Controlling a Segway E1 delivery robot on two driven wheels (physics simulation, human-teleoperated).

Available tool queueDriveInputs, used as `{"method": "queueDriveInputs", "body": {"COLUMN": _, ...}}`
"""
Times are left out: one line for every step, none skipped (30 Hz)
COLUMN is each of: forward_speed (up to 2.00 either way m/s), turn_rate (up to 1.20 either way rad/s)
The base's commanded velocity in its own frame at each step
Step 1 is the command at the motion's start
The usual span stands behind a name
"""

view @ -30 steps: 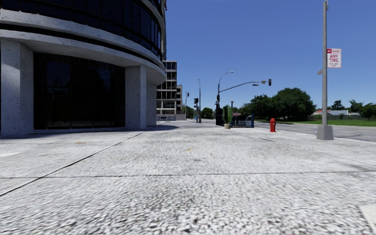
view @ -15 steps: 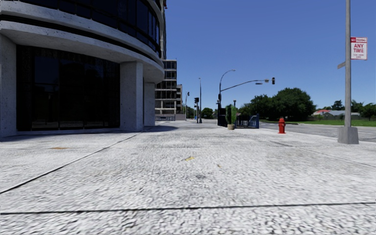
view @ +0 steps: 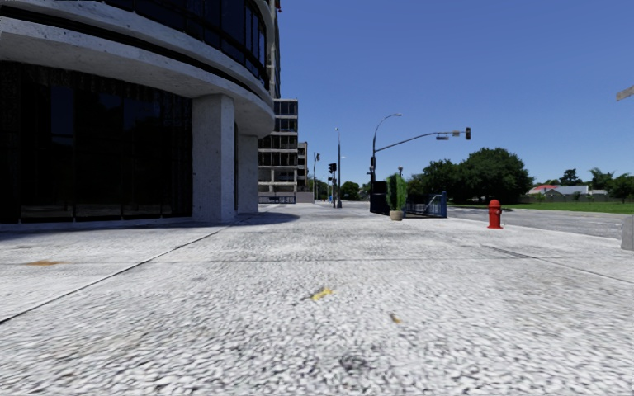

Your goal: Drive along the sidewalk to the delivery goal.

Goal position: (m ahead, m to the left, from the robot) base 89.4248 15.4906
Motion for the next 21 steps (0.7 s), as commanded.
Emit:
{"method": "queueDriveInputs", "body": {"forward_speed": 2.0, "turn_rate": 0.0}}
{"method": "queueDriveInputs", "body": {"forward_speed": 2.0, "turn_rate": 0.0}}
{"method": "queueDriveInputs", "body": {"forward_speed": 2.0, "turn_rate": 0.0}}
{"method": "queueDriveInputs", "body": {"forward_speed": 2.0, "turn_rate": 0.0}}
{"method": "queueDriveInputs", "body": {"forward_speed": 2.0, "turn_rate": 0.0}}
{"method": "queueDriveInputs", "body": {"forward_speed": 2.0, "turn_rate": 0.0}}
{"method": "queueDriveInputs", "body": {"forward_speed": 2.0, "turn_rate": 0.0}}
{"method": "queueDriveInputs", "body": {"forward_speed": 2.0, "turn_rate": 0.0}}
{"method": "queueDriveInputs", "body": {"forward_speed": 2.0, "turn_rate": 0.0}}
{"method": "queueDriveInputs", "body": {"forward_speed": 2.0, "turn_rate": 0.0}}
{"method": "queueDriveInputs", "body": {"forward_speed": 2.0, "turn_rate": 0.0}}
{"method": "queueDriveInputs", "body": {"forward_speed": 2.0, "turn_rate": 0.0}}
{"method": "queueDriveInputs", "body": {"forward_speed": 2.0, "turn_rate": 0.0}}
{"method": "queueDriveInputs", "body": {"forward_speed": 2.0, "turn_rate": 0.0}}
{"method": "queueDriveInputs", "body": {"forward_speed": 2.0, "turn_rate": 0.0}}
{"method": "queueDriveInputs", "body": {"forward_speed": 2.0, "turn_rate": 0.0}}
{"method": "queueDriveInputs", "body": {"forward_speed": 2.0, "turn_rate": 0.0}}
{"method": "queueDriveInputs", "body": {"forward_speed": 2.0, "turn_rate": 0.0}}
{"method": "queueDriveInputs", "body": {"forward_speed": 2.0, "turn_rate": 0.0}}
{"method": "queueDriveInputs", "body": {"forward_speed": 2.0, "turn_rate": 0.0}}
{"method": "queueDriveInputs", "body": {"forward_speed": 2.0, "turn_rate": 0.0}}
